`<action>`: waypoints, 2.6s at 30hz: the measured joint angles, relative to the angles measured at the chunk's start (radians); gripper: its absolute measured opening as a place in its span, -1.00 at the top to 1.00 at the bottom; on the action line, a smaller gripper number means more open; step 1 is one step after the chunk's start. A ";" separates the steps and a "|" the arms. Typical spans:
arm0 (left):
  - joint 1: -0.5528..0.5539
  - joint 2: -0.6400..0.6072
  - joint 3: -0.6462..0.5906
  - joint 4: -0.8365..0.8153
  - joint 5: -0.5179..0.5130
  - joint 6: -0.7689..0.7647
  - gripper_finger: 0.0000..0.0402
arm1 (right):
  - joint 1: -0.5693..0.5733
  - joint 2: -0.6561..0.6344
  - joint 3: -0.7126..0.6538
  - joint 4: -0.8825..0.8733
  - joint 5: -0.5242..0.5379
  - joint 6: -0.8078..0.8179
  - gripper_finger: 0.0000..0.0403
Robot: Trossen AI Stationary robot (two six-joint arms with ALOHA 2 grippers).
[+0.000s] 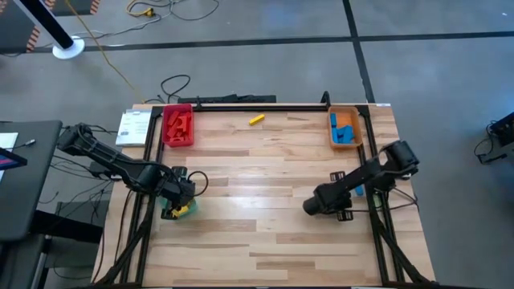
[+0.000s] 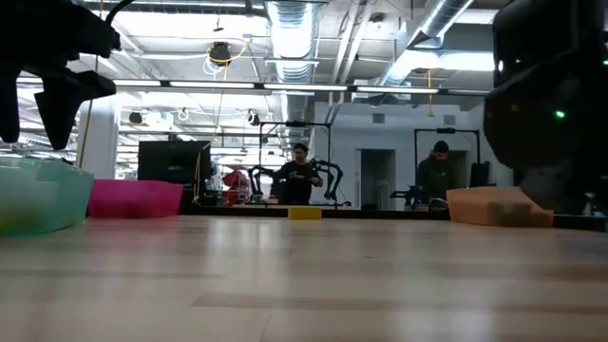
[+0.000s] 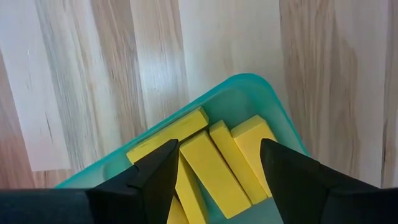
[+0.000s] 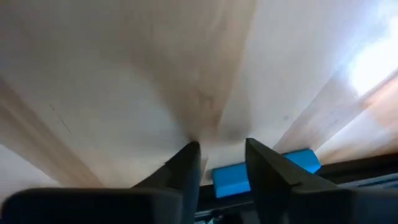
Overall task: Sort blocks
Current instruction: Put the blue block into the orange bin
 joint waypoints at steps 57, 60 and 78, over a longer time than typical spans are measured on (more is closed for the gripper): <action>0.000 0.000 0.000 0.165 -0.001 0.113 -0.11 | -0.157 -0.110 -0.074 -0.183 -0.107 0.763 0.46; 0.000 0.000 0.000 0.176 -0.008 0.127 -0.11 | -0.157 -0.110 -0.078 -0.185 -0.107 0.760 0.47; 0.000 0.000 0.000 0.188 -0.009 0.126 -0.11 | -0.199 0.084 -0.083 -0.112 -0.134 0.682 0.85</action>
